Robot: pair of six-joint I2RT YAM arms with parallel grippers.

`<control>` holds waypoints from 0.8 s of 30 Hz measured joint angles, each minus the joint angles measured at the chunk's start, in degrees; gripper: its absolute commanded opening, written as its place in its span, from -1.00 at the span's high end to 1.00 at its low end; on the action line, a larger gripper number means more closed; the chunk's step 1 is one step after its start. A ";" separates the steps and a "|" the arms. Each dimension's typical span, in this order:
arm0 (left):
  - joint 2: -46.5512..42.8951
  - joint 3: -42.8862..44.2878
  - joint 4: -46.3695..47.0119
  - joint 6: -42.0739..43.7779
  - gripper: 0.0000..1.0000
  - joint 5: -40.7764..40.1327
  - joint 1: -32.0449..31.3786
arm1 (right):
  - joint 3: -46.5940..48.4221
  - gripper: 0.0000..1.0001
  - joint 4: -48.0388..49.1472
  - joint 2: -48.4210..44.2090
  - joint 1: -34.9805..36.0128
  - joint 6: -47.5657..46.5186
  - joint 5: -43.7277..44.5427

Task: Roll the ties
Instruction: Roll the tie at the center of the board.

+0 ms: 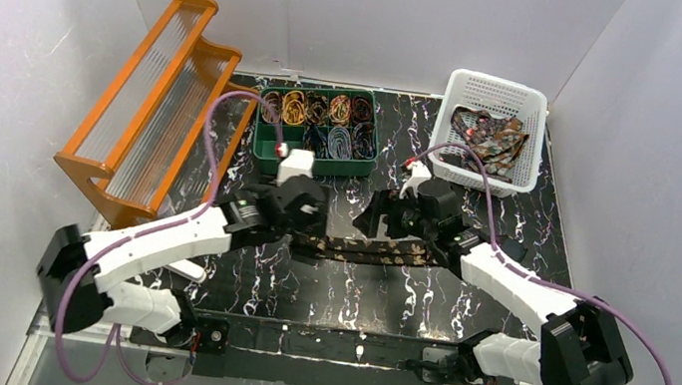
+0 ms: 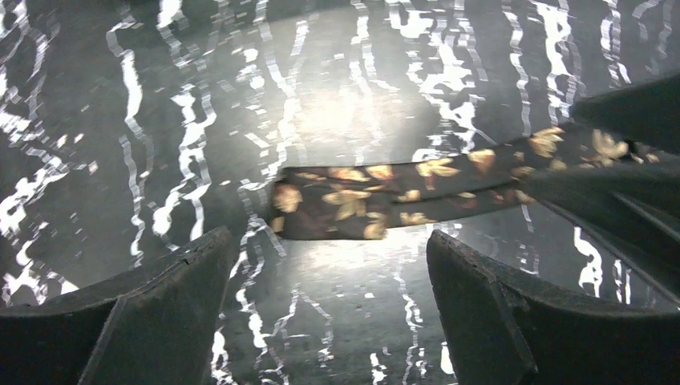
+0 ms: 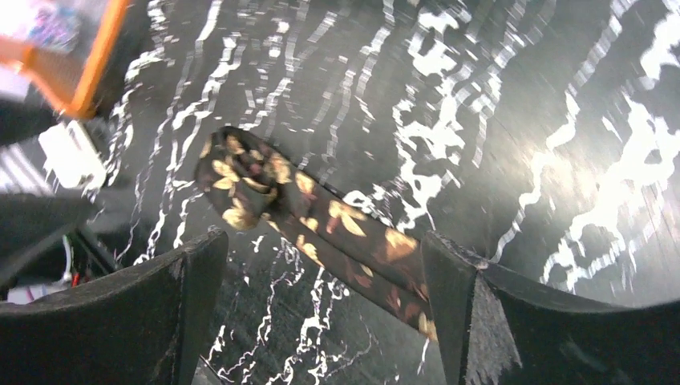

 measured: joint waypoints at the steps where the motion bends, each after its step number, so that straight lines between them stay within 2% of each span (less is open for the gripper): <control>1: -2.21 -1.64 0.09 -0.22 -0.80 0.22 1.36 | 0.00 -0.97 1.99 0.24 0.07 -1.92 -1.97; 5: -9.51 -11.04 0.90 -1.03 -0.82 3.08 9.31 | 0.26 -0.97 9.66 3.34 2.36 -11.10 -8.57; 10: -10.49 -19.10 1.88 -1.62 -0.84 8.70 17.38 | 2.82 -0.97 14.47 12.20 8.22 -25.20 -13.51; 17: -11.47 -23.50 5.03 -2.27 -0.85 14.08 22.01 | 7.78 -0.97 15.61 21.55 14.25 -41.07 -16.06; 24: -12.79 -23.61 5.88 -1.84 -0.84 16.22 23.65 | 13.40 -0.97 15.80 29.07 16.35 -48.37 -16.48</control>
